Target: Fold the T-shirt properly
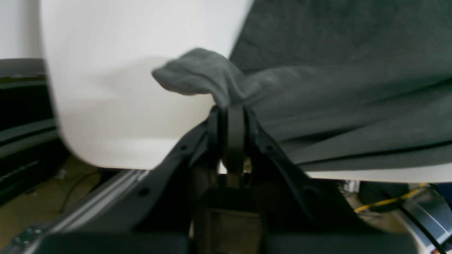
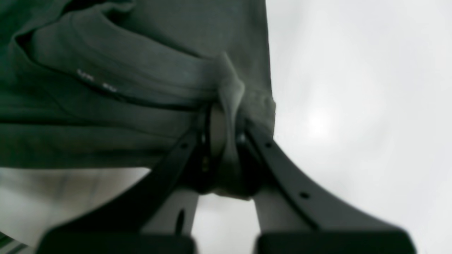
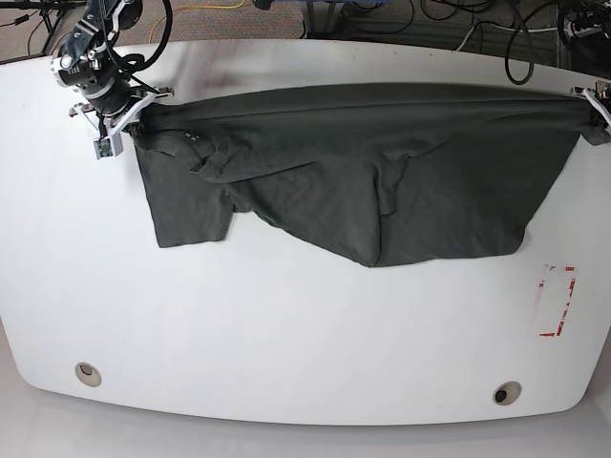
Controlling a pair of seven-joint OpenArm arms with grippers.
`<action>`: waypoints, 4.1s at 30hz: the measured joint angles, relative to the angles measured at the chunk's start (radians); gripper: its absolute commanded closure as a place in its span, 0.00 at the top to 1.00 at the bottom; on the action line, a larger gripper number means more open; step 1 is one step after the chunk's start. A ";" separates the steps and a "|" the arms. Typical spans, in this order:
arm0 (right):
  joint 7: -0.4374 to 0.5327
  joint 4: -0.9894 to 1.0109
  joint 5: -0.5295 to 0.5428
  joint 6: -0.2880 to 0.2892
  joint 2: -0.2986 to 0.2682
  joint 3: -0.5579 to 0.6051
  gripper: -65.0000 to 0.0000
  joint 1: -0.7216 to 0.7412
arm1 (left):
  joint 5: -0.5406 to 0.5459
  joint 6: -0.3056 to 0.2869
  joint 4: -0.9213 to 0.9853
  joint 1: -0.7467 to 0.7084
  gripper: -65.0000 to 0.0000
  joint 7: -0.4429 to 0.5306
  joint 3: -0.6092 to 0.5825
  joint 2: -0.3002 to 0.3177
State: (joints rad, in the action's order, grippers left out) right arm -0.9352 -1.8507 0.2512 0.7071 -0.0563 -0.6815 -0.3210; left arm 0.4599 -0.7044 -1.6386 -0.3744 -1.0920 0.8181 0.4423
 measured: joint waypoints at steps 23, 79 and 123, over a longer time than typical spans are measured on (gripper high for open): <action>0.000 0.000 -0.003 0.000 0.001 0.000 0.01 -0.028 | -0.001 0.000 0.000 0.000 0.00 0.000 -0.002 0.002; 0.045 0.206 0.016 -0.007 0.073 -0.072 0.70 0.158 | -0.019 0.004 0.000 -0.005 0.00 0.000 0.000 0.002; 0.044 0.209 0.024 -0.007 0.128 -0.006 0.00 0.154 | -0.012 0.006 0.000 0.088 0.59 -0.022 -0.038 0.002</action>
State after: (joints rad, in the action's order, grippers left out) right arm -0.8909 -1.6413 0.2752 0.6998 0.0719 -0.6880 -0.1673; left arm 0.4477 -0.6979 -1.6382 -0.2867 -1.1137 0.7803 0.4442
